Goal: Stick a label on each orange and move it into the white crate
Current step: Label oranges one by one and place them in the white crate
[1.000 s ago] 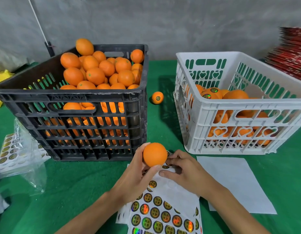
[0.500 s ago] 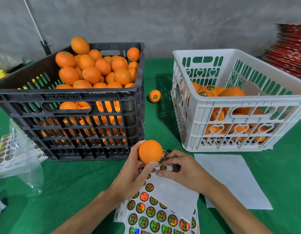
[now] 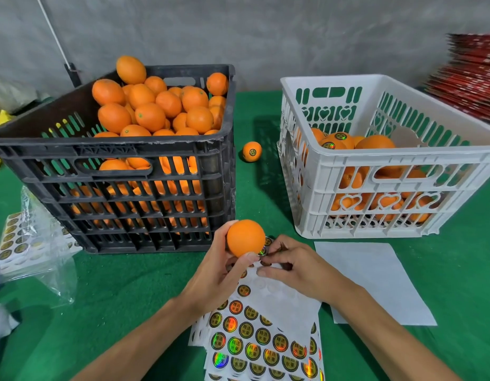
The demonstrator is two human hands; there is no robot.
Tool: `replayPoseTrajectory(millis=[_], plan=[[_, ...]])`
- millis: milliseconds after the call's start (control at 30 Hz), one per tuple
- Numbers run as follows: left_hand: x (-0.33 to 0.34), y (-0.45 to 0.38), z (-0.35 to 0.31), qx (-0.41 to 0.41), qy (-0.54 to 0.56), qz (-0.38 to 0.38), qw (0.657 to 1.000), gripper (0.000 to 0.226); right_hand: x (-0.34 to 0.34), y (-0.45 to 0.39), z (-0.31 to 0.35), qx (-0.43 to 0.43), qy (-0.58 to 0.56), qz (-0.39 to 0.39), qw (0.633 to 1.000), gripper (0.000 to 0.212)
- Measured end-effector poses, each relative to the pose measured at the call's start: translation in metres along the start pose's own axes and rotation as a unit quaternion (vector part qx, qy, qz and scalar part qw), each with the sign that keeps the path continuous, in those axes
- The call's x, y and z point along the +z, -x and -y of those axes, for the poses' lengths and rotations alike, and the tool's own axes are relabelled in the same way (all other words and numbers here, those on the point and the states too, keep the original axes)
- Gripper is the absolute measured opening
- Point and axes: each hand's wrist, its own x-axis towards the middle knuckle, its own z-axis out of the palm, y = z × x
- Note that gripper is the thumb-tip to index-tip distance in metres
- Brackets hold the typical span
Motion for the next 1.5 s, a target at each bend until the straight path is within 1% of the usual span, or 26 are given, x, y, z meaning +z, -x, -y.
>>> replayPoseTrajectory(millis=[100, 167, 267, 333, 500, 700, 867, 933, 1033, 1100, 1167, 1267, 1333, 1400, 1467, 1500], plan=[[0.000, 0.000, -0.002, 0.007, 0.000, -0.005, 1.000, 0.071, 0.001, -0.001, -0.001, -0.008, 0.003, -0.001, 1.000, 0.031], [0.000, 0.000, -0.003, 0.005, -0.002, -0.007, 1.000, 0.071, 0.002, 0.001, -0.002, 0.003, -0.031, -0.024, 0.999, 0.024], [-0.001, 0.001, -0.003, 0.006, -0.010, -0.008, 1.000, 0.072, 0.006, 0.000, -0.003, 0.046, -0.107, -0.064, 0.991, 0.012], [-0.001, 0.002, -0.003, 0.005, -0.015, -0.007, 1.000, 0.071, 0.006, -0.003, -0.004, 0.077, -0.138, -0.076, 0.985, 0.007], [-0.002, 0.001, -0.003, 0.005, -0.014, -0.004, 1.000, 0.072, 0.006, -0.005, -0.002, 0.117, -0.157, -0.075, 0.978, 0.013], [-0.003, 0.003, -0.005, 0.009, -0.008, -0.002, 1.000, 0.071, 0.003, -0.007, 0.001, 0.131, -0.151, -0.067, 0.977, 0.016], [-0.004, 0.002, -0.001, 0.000, -0.008, 0.003, 1.000, 0.074, 0.000, -0.007, 0.002, 0.131, -0.096, -0.062, 0.985, 0.014], [-0.003, 0.002, 0.001, -0.005, -0.019, 0.005, 1.000, 0.076, -0.001, -0.006, 0.004, 0.109, -0.044, -0.049, 0.992, 0.013], [-0.004, 0.002, 0.001, -0.006, -0.030, 0.006, 1.000, 0.076, -0.001, -0.004, 0.008, 0.095, 0.032, -0.045, 0.994, 0.021], [-0.004, 0.002, -0.002, -0.009, -0.035, 0.010, 0.999, 0.075, -0.003, -0.004, 0.015, 0.109, 0.032, -0.091, 0.989, 0.018], [-0.003, 0.002, -0.006, -0.006, -0.046, 0.018, 0.999, 0.073, -0.004, -0.005, 0.022, 0.118, 0.032, -0.169, 0.978, 0.015], [0.000, 0.003, -0.013, 0.003, -0.091, 0.014, 0.996, 0.070, 0.004, -0.007, 0.038, 0.093, 0.028, -0.275, 0.957, 0.015], [0.001, 0.002, -0.016, 0.002, -0.107, 0.005, 0.994, 0.070, 0.014, -0.008, 0.047, 0.074, 0.029, -0.292, 0.953, 0.013], [0.002, 0.001, -0.017, 0.003, -0.113, -0.003, 0.994, 0.069, 0.018, -0.008, 0.050, 0.050, 0.057, -0.274, 0.959, 0.011], [0.001, -0.001, -0.018, 0.000, -0.106, -0.011, 0.994, 0.068, 0.016, -0.006, 0.048, -0.003, 0.118, -0.255, 0.960, 0.024], [0.000, -0.001, -0.019, -0.002, -0.096, -0.014, 0.995, 0.068, 0.015, -0.004, 0.047, -0.026, 0.132, -0.250, 0.959, 0.029]])
